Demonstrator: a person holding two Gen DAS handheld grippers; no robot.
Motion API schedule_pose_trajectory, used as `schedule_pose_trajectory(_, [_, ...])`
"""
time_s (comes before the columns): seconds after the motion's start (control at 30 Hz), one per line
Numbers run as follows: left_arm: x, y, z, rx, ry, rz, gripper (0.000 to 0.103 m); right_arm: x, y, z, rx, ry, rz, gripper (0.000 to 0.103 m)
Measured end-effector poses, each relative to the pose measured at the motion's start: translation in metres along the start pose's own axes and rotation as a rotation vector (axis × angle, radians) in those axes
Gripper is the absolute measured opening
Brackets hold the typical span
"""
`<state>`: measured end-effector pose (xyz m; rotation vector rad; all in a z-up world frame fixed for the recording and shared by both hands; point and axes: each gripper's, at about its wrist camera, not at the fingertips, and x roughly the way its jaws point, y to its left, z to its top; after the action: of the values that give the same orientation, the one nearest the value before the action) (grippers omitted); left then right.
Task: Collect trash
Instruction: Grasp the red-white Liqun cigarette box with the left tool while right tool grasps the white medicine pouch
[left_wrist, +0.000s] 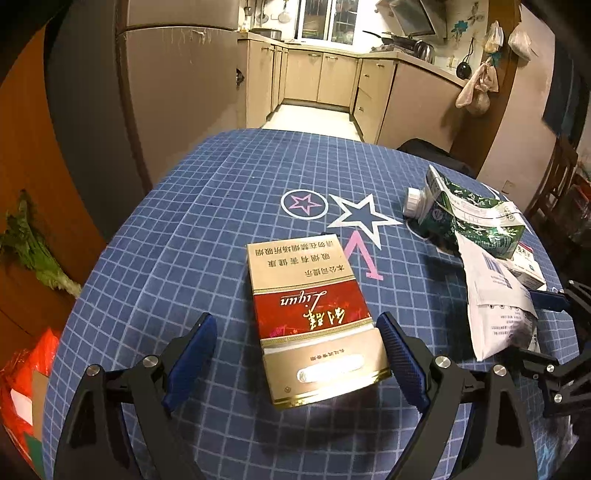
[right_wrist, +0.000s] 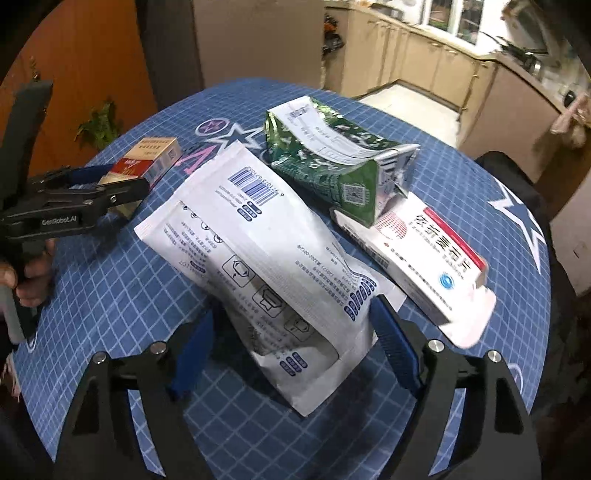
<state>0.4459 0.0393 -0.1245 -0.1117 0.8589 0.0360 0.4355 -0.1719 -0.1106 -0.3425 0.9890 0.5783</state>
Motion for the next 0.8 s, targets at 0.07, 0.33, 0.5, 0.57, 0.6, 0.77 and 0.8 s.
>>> schedule_pose_trajectory(0.07, [0.001, -0.001, 0.0, 0.003, 0.002, 0.001, 0.088, 0.002, -0.002, 0.006, -0.017, 0.017, 0.015, 0.079])
schedule_pose_trajectory(0.33, [0.002, -0.002, 0.002, 0.003, 0.004, -0.001, 0.088, 0.002, 0.013, 0.017, -0.09, -0.005, 0.004, 0.091])
schedule_pose_trajectory(0.5, [0.001, -0.001, 0.001, 0.004, 0.004, 0.0, 0.088, 0.001, 0.04, 0.029, -0.231, -0.026, -0.067, 0.083])
schedule_pose_trajectory(0.57, [0.0, -0.002, 0.002, 0.002, 0.004, -0.002, 0.088, 0.012, 0.033, 0.04, -0.198, 0.018, -0.02, 0.074])
schedule_pose_trajectory(0.6, [0.0, -0.001, 0.002, 0.001, 0.004, -0.002, 0.088, 0.014, 0.029, 0.042, -0.176, 0.025, -0.006, 0.07])
schedule_pose_trajectory(0.77, [0.0, 0.002, 0.001, -0.008, -0.003, 0.0, 0.078, 0.005, 0.015, 0.041, -0.064, -0.022, 0.009, 0.042])
schedule_pose_trajectory(0.8, [-0.001, 0.003, 0.001, -0.012, -0.008, -0.001, 0.074, -0.001, 0.011, 0.036, -0.023, -0.043, 0.023, 0.038])
